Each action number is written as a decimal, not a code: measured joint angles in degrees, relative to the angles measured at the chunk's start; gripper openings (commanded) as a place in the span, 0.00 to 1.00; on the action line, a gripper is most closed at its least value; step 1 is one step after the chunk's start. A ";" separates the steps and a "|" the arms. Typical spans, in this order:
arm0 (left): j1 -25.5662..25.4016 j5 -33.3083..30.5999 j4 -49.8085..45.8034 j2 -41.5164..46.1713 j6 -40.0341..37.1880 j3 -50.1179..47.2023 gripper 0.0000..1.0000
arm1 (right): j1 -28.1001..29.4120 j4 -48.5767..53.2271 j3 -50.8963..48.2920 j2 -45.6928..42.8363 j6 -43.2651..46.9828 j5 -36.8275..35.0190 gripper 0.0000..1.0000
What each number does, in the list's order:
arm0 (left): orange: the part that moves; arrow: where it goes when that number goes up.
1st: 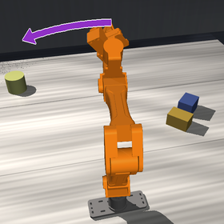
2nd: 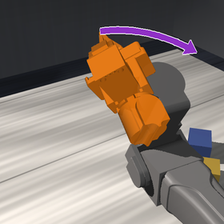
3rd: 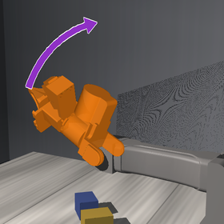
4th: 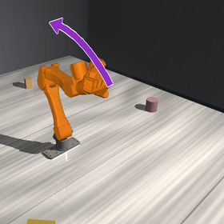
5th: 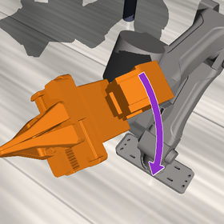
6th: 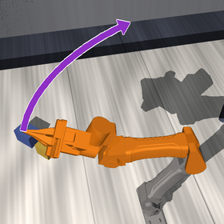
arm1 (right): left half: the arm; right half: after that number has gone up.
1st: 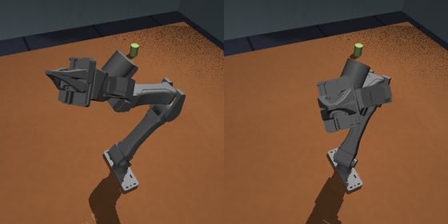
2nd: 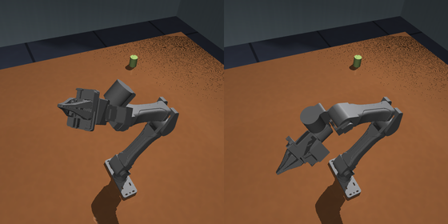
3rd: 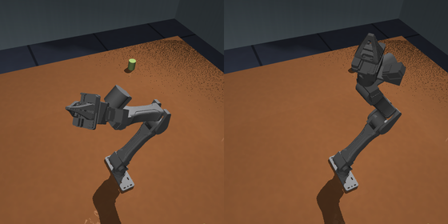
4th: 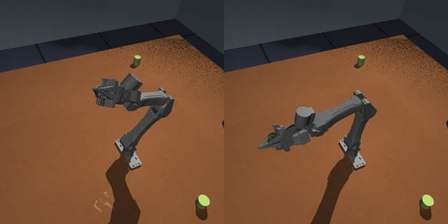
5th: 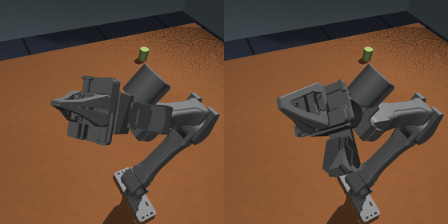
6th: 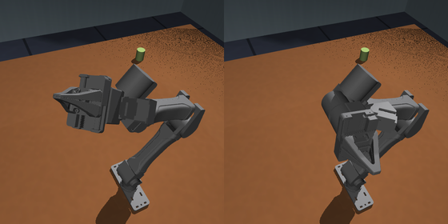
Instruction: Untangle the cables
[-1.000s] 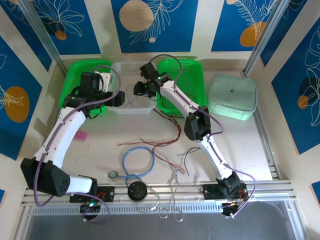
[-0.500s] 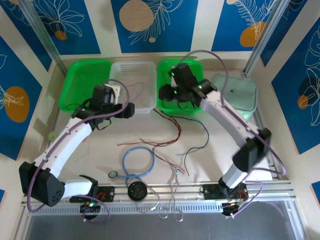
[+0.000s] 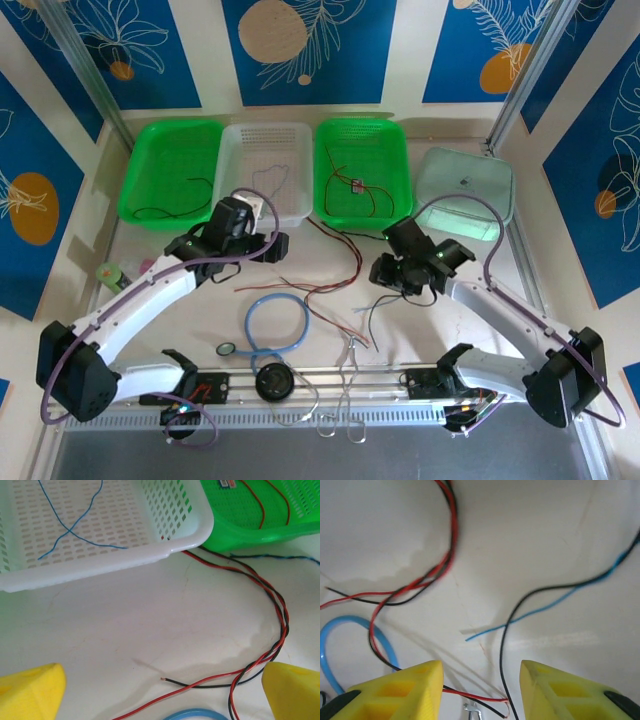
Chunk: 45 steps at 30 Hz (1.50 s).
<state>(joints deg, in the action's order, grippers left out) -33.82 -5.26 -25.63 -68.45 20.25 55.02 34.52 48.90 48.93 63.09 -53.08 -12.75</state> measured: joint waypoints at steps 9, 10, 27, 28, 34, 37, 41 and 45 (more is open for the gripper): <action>-1.46 -1.07 0.81 0.11 0.96 -0.04 1.00 | -1.07 -1.73 -12.41 -3.13 -7.80 5.35 0.41; -1.60 -1.11 0.92 0.11 1.18 -0.13 1.00 | -1.70 -2.03 -12.96 -3.65 -8.13 5.86 0.39; -4.52 -2.05 1.20 0.46 3.30 -3.19 1.00 | -2.25 -12.92 -14.45 -0.70 -19.23 13.35 0.33; -4.57 -2.27 1.20 0.68 3.30 -3.23 1.00 | -1.86 -13.38 -14.45 -0.70 -20.46 13.03 0.33; -4.57 -2.75 1.16 2.29 3.23 -3.23 1.00 | -1.14 -13.03 -14.21 2.51 -21.29 11.89 0.30; -4.57 -2.93 1.14 2.51 3.10 -3.23 1.00 | -1.09 -12.22 -13.35 5.81 -19.69 11.96 0.30; -4.57 -2.97 1.16 2.82 2.93 -3.28 1.00 | -1.07 -12.50 -11.98 10.71 -17.84 13.33 0.29; -4.57 -2.97 1.03 3.28 2.75 -3.30 1.00 | -0.81 -13.57 -10.01 16.31 -16.09 15.19 0.25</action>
<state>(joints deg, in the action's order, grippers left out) -38.39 -8.23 -24.60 -65.17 23.00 51.72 33.71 35.33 38.92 79.40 -69.17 2.44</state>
